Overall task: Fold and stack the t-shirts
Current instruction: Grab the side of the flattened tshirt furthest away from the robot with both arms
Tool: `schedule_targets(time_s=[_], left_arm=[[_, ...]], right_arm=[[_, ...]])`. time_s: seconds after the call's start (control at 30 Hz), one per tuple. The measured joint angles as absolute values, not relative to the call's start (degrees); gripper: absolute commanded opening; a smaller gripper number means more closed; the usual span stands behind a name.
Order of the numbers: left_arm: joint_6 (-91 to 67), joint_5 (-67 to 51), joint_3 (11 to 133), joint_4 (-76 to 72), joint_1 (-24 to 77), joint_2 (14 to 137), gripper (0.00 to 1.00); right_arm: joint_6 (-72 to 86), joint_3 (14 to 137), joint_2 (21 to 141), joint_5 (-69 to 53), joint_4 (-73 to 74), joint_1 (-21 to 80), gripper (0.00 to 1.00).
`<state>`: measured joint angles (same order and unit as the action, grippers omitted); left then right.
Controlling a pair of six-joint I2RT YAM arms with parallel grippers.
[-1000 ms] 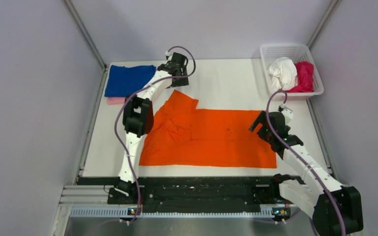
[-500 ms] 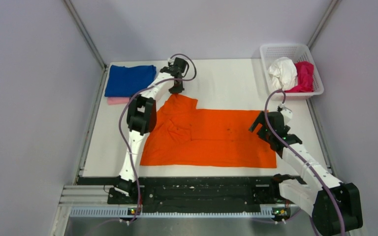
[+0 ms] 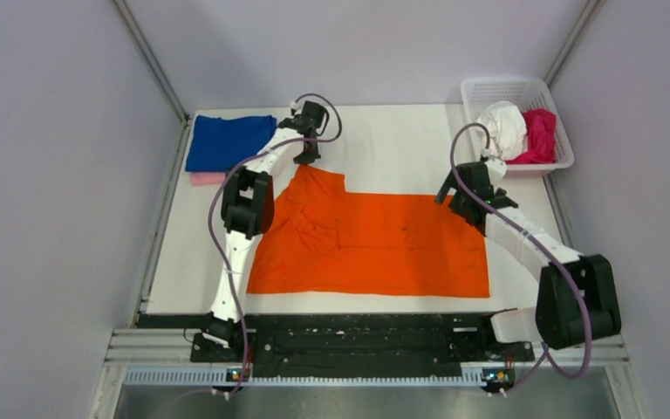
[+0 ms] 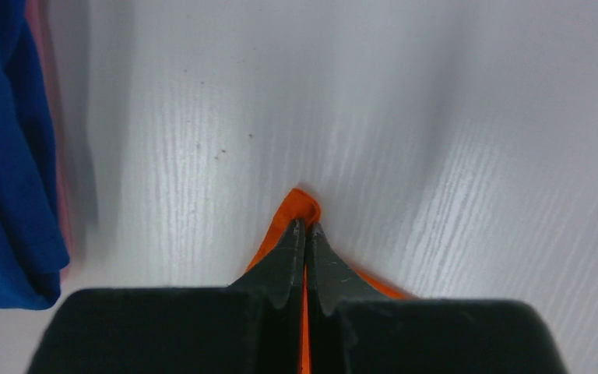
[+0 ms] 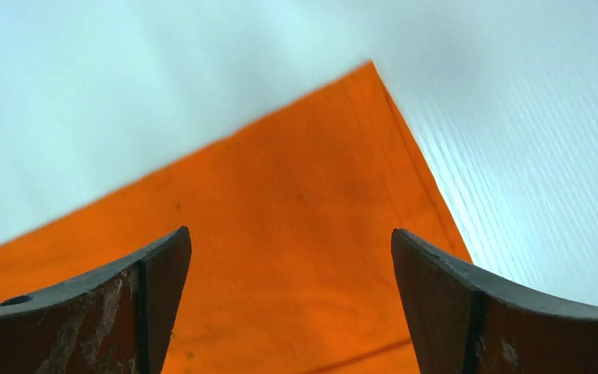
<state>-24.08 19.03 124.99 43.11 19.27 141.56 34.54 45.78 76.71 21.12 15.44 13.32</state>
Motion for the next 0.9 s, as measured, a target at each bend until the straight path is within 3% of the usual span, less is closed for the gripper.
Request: schedule_targets(time_s=[0.3,0.5,0.7,0.9], left_arm=[[-24.34,19.22,124.42,42.37,15.27,140.97,0.0],[-24.27,18.48,123.98,41.56,14.59,140.46,0.0],[-24.25,16.03,118.24,38.72,14.79,135.66,0.0],[-24.34,14.22,111.5,35.94,14.96,129.91,0.0]], right_arm=[[30.44,71.7,102.59,24.27,17.98,11.44,0.87],[28.95,83.77,115.72,24.32,21.3,9.91,0.7],[28.67,87.15,120.6,24.95,24.08,9.61,0.65],[29.43,85.21,119.55,26.11,23.9,9.56,0.5]])
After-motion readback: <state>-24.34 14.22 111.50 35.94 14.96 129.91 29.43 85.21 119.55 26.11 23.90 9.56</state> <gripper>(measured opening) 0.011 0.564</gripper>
